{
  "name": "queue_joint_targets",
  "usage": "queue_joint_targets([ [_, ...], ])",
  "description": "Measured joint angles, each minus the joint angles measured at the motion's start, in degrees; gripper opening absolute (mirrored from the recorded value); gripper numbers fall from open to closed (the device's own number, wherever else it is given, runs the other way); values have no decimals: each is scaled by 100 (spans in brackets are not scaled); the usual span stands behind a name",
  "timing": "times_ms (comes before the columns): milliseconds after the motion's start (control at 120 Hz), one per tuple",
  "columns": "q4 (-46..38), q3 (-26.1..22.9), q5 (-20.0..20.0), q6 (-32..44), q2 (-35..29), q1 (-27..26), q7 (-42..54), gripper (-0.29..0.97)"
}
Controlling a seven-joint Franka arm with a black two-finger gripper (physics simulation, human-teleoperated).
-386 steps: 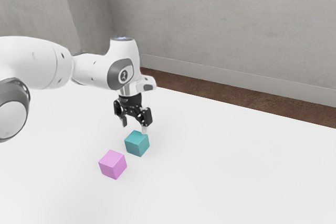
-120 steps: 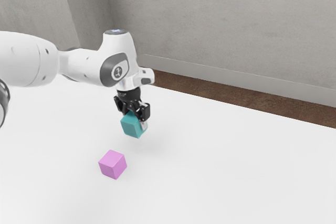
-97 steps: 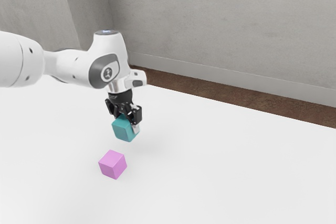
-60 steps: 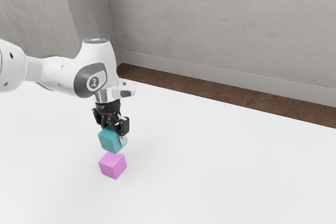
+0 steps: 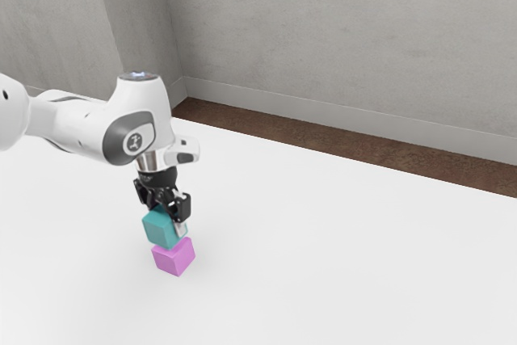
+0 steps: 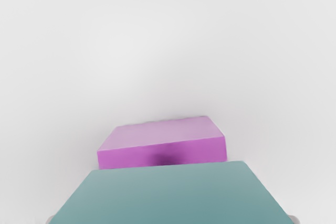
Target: Pick up the blue block with one arm, and put the blue block on the pink block with one arm
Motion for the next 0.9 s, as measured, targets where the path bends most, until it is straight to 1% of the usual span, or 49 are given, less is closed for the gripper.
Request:
queue_joint_targets([
  [400,-77,-1,37,245,176,-22,-26,39],
  [900,-111,-1,38,382,215,-21,-61,39],
])
